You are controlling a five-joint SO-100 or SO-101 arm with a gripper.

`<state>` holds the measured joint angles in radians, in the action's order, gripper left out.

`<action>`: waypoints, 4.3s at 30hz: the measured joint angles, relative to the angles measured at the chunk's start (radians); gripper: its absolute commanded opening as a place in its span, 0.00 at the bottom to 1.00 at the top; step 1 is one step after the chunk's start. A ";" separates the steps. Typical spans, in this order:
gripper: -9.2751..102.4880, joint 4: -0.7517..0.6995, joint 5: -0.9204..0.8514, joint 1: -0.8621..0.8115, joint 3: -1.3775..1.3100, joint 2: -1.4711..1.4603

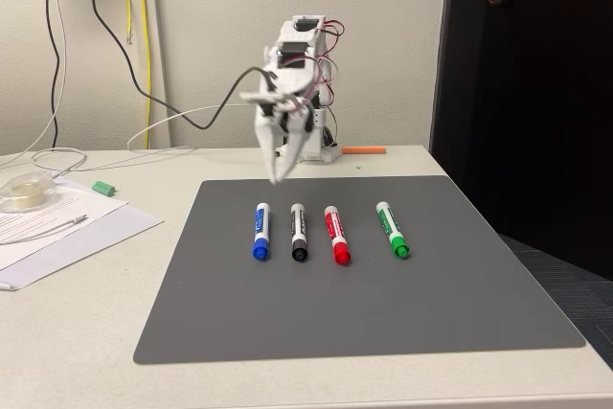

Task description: Pick up the green marker.

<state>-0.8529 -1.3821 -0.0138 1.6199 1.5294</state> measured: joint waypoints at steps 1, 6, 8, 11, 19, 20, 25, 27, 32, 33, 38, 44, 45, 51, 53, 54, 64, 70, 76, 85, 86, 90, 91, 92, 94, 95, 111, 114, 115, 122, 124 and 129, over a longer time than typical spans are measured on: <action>0.08 -0.074 0.009 0.021 -0.067 -0.046; 0.08 -0.250 0.061 0.097 -0.333 -0.187; 0.08 -0.258 0.077 0.127 -0.360 -0.201; 0.08 -0.270 0.107 0.176 -0.377 -0.221; 0.08 -0.594 0.196 0.287 -0.661 -0.434; 0.09 -0.634 0.209 0.302 -0.762 -0.492; 0.09 -0.747 0.265 0.337 -1.155 -0.666; 0.10 -0.752 0.281 0.359 -1.190 -0.687; 0.13 -0.750 0.311 0.393 -1.207 -0.715; 0.14 -0.746 0.314 0.399 -1.207 -0.719; 0.17 -0.724 0.321 0.408 -1.207 -0.742; 0.22 -0.706 0.321 0.411 -1.213 -0.769; 0.23 -0.703 0.321 0.411 -1.213 -0.773; 0.28 -0.699 0.321 0.411 -1.215 -0.790; 0.29 -0.699 0.321 0.411 -1.215 -0.804; 0.29 -0.699 0.321 0.411 -1.215 -0.808; 0.31 -0.658 0.336 0.440 -1.215 -0.870; 0.33 -0.637 0.342 0.457 -1.220 -0.899; 0.33 -0.638 0.348 0.469 -1.255 -0.930; 0.33 -0.790 0.364 0.454 -1.730 -1.187; 0.33 -0.795 0.360 0.446 -1.738 -1.187; 0.33 -0.813 0.351 0.416 -1.749 -1.187; 0.33 -0.813 0.351 0.413 -1.749 -1.187; 0.33 -0.813 0.351 0.413 -1.749 -1.186; 0.33 -0.811 0.351 0.407 -1.749 -1.178; 0.33 -0.808 0.348 0.400 -1.749 -1.172; 0.34 -0.831 0.218 0.249 -1.749 -1.089; 0.35 -0.856 0.178 0.207 -1.749 -1.072; 0.35 -0.862 0.166 0.199 -1.749 -1.072; 0.35 -0.879 0.114 0.161 -1.749 -1.072; 0.35 -0.882 0.109 0.149 -1.749 -1.072; 0.35 -0.882 0.103 0.143 -1.753 -1.100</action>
<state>-1.7349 -1.2793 0.1289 -0.1335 0.4295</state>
